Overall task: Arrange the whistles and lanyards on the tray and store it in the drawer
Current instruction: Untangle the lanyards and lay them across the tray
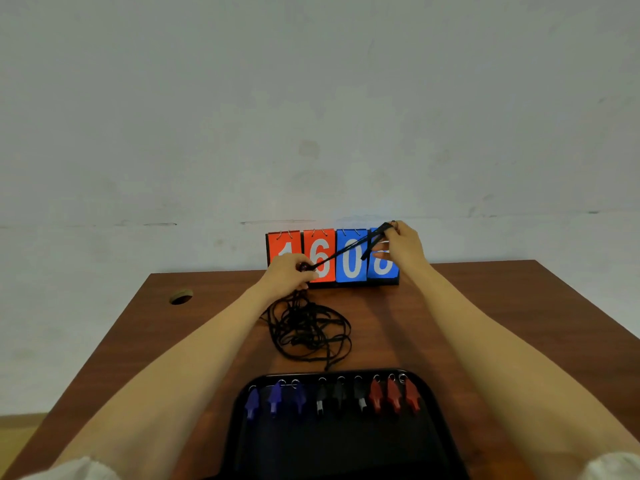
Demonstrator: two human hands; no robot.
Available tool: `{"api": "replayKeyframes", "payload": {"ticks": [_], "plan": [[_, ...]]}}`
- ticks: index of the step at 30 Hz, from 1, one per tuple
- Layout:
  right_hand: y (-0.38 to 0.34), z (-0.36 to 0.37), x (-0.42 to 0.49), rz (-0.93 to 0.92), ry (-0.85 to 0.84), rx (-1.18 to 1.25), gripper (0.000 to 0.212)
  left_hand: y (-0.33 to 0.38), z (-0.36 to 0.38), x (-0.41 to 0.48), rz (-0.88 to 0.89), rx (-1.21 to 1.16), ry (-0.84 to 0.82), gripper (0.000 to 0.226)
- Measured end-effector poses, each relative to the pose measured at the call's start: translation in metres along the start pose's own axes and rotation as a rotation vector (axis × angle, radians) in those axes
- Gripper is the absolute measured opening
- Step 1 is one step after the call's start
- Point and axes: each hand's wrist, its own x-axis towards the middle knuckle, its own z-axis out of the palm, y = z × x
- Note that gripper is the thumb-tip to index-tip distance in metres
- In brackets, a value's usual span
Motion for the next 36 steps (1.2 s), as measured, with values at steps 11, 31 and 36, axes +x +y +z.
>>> {"api": "replayKeyframes", "payload": {"ticks": [11, 31, 36], "plan": [[0.002, -0.009, -0.010, -0.105, 0.005, -0.338, 0.022, 0.023, -0.006, -0.005, 0.099, 0.062, 0.145, 0.020], [-0.025, -0.011, -0.050, -0.327, -0.203, -0.823, 0.023, 0.052, 0.031, -0.036, -0.041, -0.028, -0.139, 0.069], [-0.046, -0.011, -0.071, -0.433, -0.199, -0.877, 0.025, 0.080, 0.035, -0.048, 0.070, -0.249, 0.046, 0.033]]}}
